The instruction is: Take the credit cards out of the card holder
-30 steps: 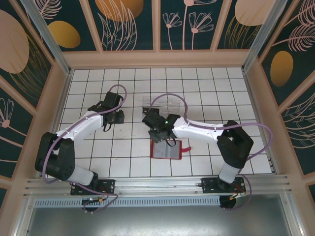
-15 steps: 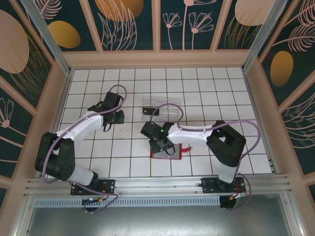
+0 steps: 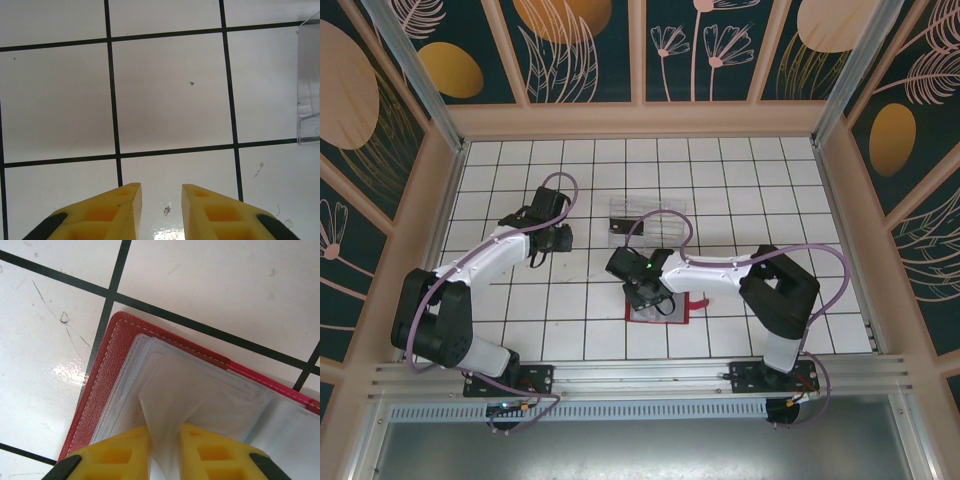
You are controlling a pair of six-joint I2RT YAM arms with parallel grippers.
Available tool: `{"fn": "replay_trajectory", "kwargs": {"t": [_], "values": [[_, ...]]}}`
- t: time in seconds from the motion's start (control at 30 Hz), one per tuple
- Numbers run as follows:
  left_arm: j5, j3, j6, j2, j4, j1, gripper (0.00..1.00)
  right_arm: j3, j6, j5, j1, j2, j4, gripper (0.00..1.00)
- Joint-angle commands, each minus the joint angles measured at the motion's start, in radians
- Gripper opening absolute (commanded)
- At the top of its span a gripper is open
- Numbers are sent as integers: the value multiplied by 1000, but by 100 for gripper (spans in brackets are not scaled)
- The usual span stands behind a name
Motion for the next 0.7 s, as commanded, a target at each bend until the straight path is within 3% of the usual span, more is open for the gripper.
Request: {"fn": "replay_trajectory", "kwargs": {"t": [0.0,0.2,0.37,0.67], "values": [[43,-4,-2,-1,15,6,27,-32,26,49,3,-18,-32,18],[213,14,-55,-23,31,-23,26,-56,37,73,3,-71,-30,15],[371,-13,-160,-32,77,-112,24,-108,48,70,-3,-127,6,14],[520,-143,-376,-35,239,-251,19,-181,63,67,-13,-194,76,14]]}}
